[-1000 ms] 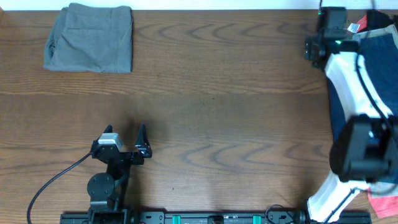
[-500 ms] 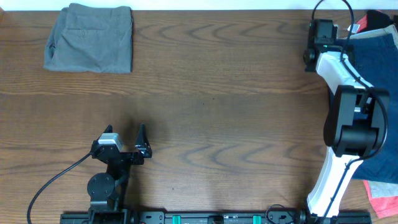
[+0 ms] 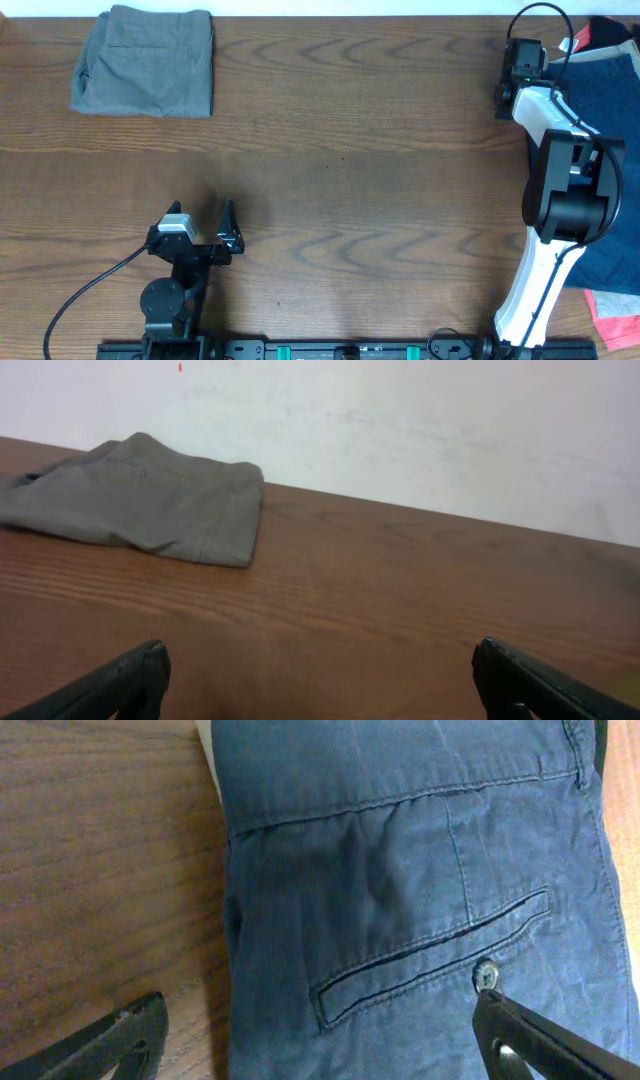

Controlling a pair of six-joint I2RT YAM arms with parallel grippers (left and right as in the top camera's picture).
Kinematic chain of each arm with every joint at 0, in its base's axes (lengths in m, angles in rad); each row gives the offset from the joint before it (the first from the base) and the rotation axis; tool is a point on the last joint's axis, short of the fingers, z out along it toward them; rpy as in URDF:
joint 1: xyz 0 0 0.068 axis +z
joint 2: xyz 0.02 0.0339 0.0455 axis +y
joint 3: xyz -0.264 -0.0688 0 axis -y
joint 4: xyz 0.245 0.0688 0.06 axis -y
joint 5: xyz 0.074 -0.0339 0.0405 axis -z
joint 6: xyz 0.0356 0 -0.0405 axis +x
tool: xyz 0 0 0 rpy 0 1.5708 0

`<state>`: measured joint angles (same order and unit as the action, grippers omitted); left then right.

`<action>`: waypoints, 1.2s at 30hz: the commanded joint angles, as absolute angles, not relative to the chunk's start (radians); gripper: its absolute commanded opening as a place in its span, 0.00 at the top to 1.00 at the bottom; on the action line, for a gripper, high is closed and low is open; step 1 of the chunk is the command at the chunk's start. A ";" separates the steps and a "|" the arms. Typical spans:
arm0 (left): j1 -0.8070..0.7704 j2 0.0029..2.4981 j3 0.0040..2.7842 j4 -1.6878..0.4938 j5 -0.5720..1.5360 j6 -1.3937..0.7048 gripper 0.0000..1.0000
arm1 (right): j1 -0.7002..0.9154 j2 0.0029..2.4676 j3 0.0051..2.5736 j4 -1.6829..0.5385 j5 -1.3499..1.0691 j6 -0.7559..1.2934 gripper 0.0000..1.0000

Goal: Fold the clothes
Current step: 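Reach the right gripper to the navy shorts on the right stack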

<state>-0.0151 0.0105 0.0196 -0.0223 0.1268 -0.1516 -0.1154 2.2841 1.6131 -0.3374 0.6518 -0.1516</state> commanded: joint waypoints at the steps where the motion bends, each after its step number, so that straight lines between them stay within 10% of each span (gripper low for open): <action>1: -0.019 0.006 0.004 -0.059 0.141 -0.134 0.02 | -0.133 2.313 1.628 -0.339 0.640 -0.162 0.08; 18: -0.019 0.006 0.004 -0.059 0.141 -0.134 0.02 | -0.154 2.312 1.628 -0.357 0.654 -0.141 0.99; 31: -0.019 0.006 0.004 -0.059 0.141 -0.134 0.02 | -0.157 2.247 1.629 -0.393 0.578 -0.006 0.96; 34: -0.019 0.006 0.004 -0.059 0.141 -0.134 0.02 | -0.156 2.242 1.629 -0.389 0.489 -0.058 0.38; 36: -0.019 0.006 0.004 -0.059 0.141 -0.134 0.02 | -0.156 2.245 1.628 -0.393 0.458 -0.060 0.31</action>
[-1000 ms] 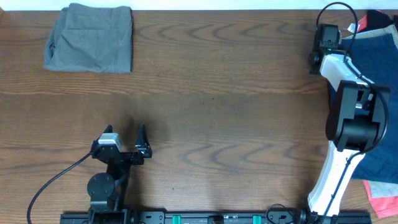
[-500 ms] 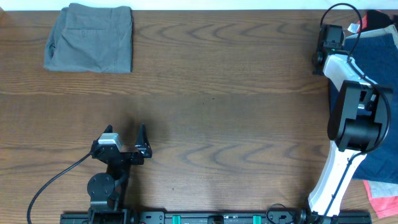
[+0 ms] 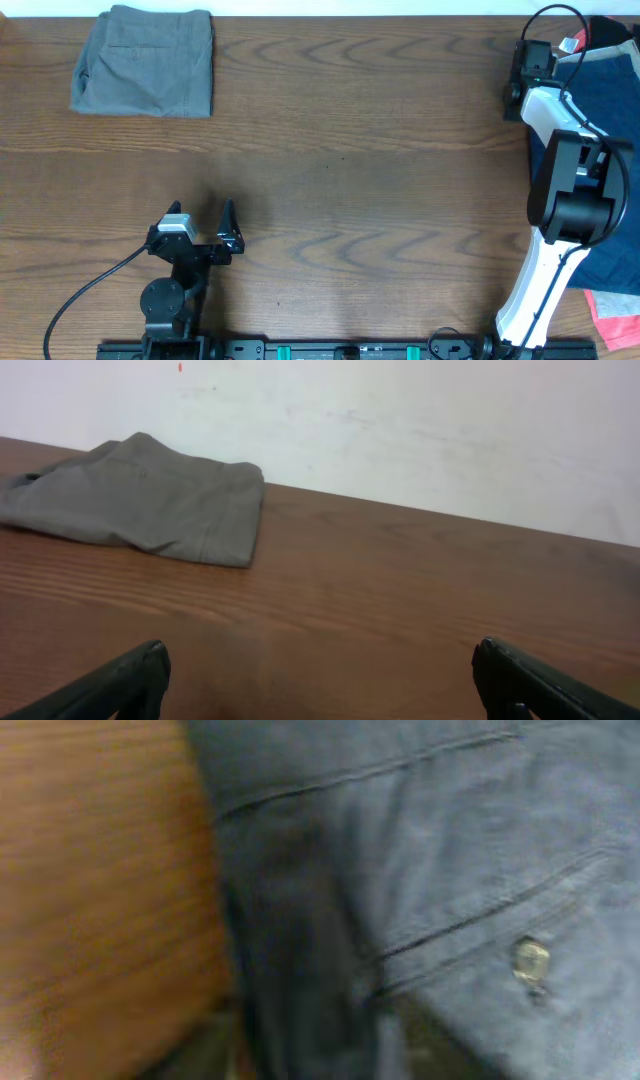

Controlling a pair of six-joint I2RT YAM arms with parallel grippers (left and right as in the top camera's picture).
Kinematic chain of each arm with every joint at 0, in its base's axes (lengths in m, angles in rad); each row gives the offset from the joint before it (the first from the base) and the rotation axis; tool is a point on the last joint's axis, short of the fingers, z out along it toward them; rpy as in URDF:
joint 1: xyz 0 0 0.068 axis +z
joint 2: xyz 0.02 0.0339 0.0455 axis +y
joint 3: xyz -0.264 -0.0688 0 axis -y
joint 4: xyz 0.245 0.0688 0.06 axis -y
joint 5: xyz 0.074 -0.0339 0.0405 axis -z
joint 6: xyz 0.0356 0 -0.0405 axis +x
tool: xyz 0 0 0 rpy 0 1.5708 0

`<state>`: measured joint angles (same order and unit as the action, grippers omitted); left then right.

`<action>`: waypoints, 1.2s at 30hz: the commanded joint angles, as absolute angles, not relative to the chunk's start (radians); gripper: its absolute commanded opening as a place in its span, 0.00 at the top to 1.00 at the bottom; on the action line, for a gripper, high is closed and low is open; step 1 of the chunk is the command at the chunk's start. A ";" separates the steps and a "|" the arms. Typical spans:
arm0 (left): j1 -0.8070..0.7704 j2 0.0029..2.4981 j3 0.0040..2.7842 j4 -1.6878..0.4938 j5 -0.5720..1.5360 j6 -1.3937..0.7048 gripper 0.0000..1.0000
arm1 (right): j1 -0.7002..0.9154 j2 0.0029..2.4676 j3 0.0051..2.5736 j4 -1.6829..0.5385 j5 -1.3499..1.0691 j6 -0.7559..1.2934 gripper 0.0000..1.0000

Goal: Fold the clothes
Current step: 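Reach the right gripper to the navy shorts on the right stack, then grasp the top edge of the navy shorts with the right gripper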

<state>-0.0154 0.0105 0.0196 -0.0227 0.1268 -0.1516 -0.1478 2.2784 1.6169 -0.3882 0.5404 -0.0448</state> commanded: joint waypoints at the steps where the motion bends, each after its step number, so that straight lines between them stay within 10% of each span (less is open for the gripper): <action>1: -0.019 0.006 0.004 -0.059 0.141 -0.134 0.02 | -0.156 2.246 1.628 -0.393 0.450 -0.060 0.30; 24: -0.019 0.006 0.004 -0.059 0.141 -0.134 0.02 | -0.215 2.326 1.628 -0.285 0.444 0.007 0.37; 33: -0.019 0.006 0.004 -0.059 0.141 -0.134 0.02 | -0.222 2.326 1.628 -0.289 0.445 0.028 0.97; 36: -0.019 0.006 0.004 -0.059 0.141 -0.134 0.02 | -0.223 2.314 1.629 -0.299 0.440 0.070 0.99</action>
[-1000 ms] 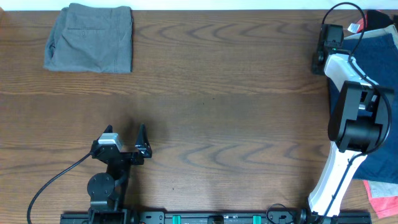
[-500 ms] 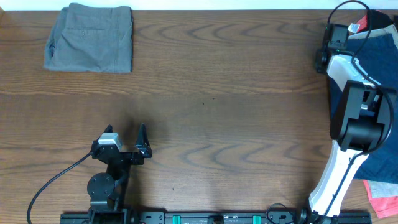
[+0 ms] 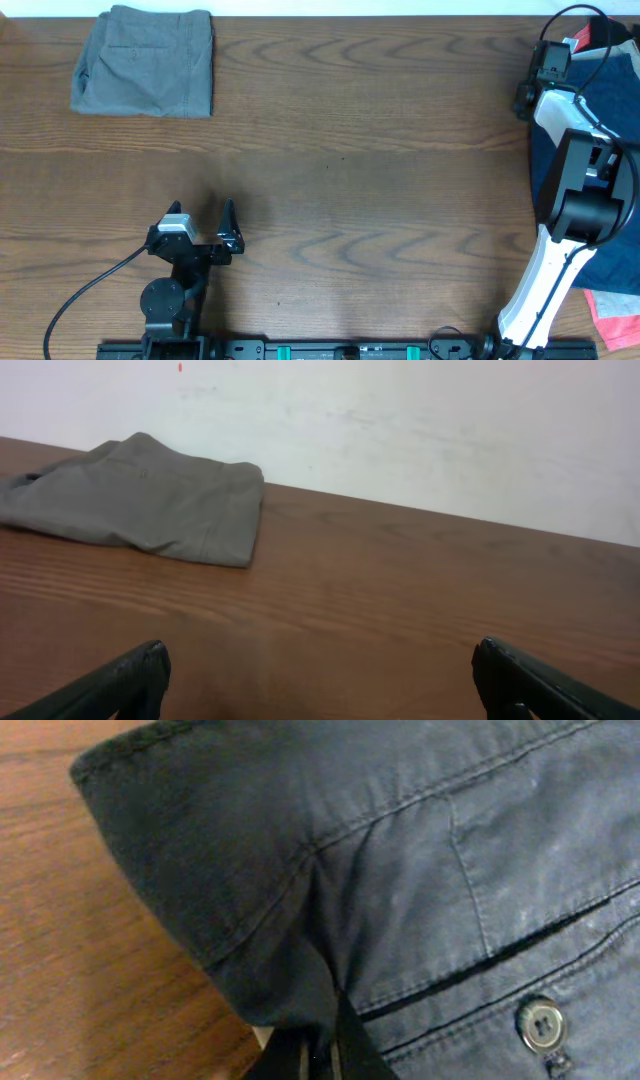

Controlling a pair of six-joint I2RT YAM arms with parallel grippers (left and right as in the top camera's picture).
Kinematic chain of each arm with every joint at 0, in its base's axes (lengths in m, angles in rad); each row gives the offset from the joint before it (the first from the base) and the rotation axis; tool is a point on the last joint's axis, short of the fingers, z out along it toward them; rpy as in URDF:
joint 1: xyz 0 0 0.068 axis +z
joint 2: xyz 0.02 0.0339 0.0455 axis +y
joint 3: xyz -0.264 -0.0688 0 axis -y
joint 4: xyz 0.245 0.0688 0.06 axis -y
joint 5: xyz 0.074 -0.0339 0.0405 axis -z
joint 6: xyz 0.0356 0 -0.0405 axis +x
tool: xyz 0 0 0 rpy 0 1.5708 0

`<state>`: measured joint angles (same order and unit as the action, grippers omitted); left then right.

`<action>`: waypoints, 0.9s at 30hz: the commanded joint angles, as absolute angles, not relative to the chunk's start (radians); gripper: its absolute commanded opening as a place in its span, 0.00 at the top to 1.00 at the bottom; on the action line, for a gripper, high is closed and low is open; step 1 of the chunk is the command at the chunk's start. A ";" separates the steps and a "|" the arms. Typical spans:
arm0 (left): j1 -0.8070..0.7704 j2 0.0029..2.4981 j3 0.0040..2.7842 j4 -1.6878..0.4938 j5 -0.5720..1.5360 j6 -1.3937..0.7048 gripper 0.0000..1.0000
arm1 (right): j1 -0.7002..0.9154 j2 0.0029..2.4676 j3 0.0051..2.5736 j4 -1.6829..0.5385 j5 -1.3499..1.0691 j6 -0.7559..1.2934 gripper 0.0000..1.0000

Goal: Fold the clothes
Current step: 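Grasp the top edge of the navy shorts with the right gripper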

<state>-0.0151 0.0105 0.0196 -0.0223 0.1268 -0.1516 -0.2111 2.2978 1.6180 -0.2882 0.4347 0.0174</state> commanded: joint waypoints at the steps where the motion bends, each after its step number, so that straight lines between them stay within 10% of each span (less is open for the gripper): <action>1: -0.019 0.006 0.004 -0.059 0.141 -0.134 0.02 | -0.223 2.309 1.629 -0.300 0.438 0.084 0.99; 27: -0.019 0.006 0.004 -0.059 0.141 -0.134 0.02 | -0.193 1.934 1.629 -0.484 0.383 0.186 0.99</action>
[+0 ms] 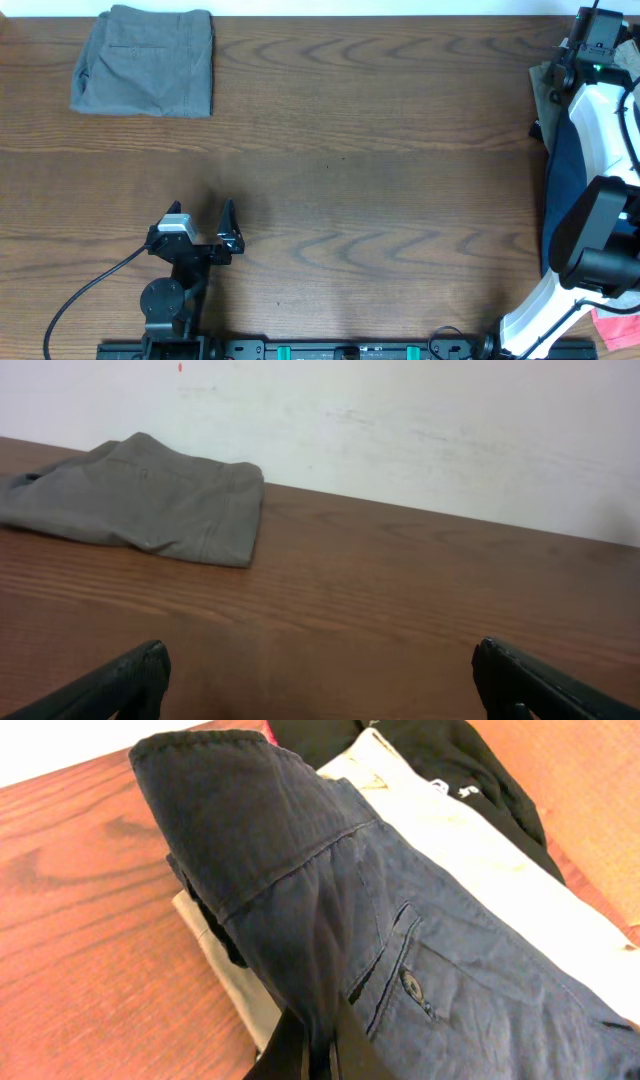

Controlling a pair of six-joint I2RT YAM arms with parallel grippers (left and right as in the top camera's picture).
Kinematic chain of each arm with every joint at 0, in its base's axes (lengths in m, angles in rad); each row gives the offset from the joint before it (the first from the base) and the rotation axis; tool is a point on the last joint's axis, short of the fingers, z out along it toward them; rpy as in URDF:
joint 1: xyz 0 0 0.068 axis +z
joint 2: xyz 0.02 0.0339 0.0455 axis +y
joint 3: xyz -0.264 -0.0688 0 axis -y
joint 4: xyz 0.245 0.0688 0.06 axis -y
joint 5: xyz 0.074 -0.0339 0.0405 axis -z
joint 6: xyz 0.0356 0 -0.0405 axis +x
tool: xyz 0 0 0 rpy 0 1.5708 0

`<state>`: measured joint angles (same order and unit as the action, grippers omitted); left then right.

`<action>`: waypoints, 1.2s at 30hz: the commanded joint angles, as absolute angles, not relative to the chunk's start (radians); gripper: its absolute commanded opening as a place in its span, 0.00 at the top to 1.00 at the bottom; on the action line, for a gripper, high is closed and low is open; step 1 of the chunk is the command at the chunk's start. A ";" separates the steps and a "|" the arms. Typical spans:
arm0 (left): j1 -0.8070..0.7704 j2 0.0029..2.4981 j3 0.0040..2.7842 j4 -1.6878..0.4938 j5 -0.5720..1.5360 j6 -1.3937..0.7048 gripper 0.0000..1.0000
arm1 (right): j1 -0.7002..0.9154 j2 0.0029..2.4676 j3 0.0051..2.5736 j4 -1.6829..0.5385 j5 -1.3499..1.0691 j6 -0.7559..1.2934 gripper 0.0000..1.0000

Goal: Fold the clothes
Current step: 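Grasp the top edge of the navy shorts with the right gripper, then drag the navy shorts left and lay them flat mid-table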

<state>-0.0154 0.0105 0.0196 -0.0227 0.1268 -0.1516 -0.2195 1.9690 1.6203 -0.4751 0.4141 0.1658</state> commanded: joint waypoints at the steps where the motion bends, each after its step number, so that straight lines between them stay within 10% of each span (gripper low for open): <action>1: -0.019 0.006 0.004 -0.059 0.141 -0.134 0.02 | -0.185 1.934 1.629 -0.490 0.373 0.186 0.99; 36: -0.019 0.006 0.004 -0.059 0.141 -0.134 0.02 | 0.611 2.025 1.623 -0.540 -0.181 0.277 0.99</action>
